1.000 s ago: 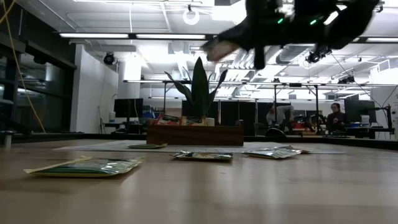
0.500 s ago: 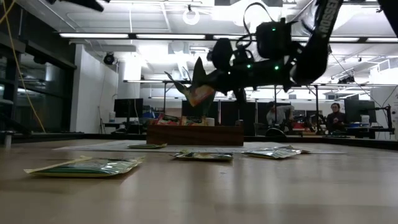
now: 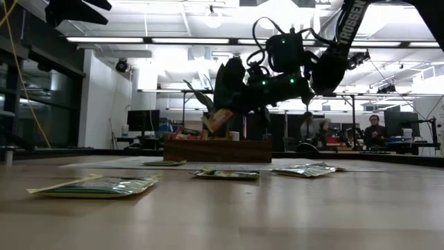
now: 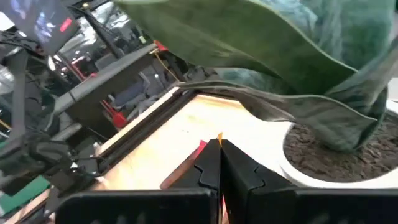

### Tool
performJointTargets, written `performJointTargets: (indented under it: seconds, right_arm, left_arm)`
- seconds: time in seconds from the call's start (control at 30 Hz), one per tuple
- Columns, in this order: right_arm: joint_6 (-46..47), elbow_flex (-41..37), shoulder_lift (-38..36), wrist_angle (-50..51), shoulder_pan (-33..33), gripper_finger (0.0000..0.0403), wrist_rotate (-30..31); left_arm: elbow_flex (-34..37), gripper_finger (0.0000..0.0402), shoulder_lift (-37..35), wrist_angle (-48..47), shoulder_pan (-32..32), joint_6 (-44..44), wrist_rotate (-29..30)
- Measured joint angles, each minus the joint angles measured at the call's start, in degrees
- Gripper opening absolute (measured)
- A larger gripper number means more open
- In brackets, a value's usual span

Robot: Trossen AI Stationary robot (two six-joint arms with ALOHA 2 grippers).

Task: Pick & Place Tea
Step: Put the orange tea bag into the middle section of the wooden organizer

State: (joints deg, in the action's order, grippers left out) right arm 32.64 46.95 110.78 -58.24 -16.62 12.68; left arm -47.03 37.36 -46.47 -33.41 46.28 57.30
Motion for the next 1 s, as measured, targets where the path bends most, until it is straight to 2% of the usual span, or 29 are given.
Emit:
performJointTargets:
  seconds: [0.13,0.5,1.0]
  right_arm:
    - [0.81,-0.01,0.0,3.08,-0.37,0.0,0.38]
    - [-3.13,-0.01,-0.04,3.91,-1.18,0.0,1.03]
    - [-13.63,-0.01,-0.04,3.55,-3.69,0.0,-6.49]
  left_arm:
    - [0.0,0.0198,-0.19,-0.36,0.0,-2.47,0.08]
    - [0.0,0.0198,-0.13,-0.4,0.0,-4.05,-0.09]
    - [0.0,0.0198,-0.11,-0.38,0.0,-5.55,-2.85]
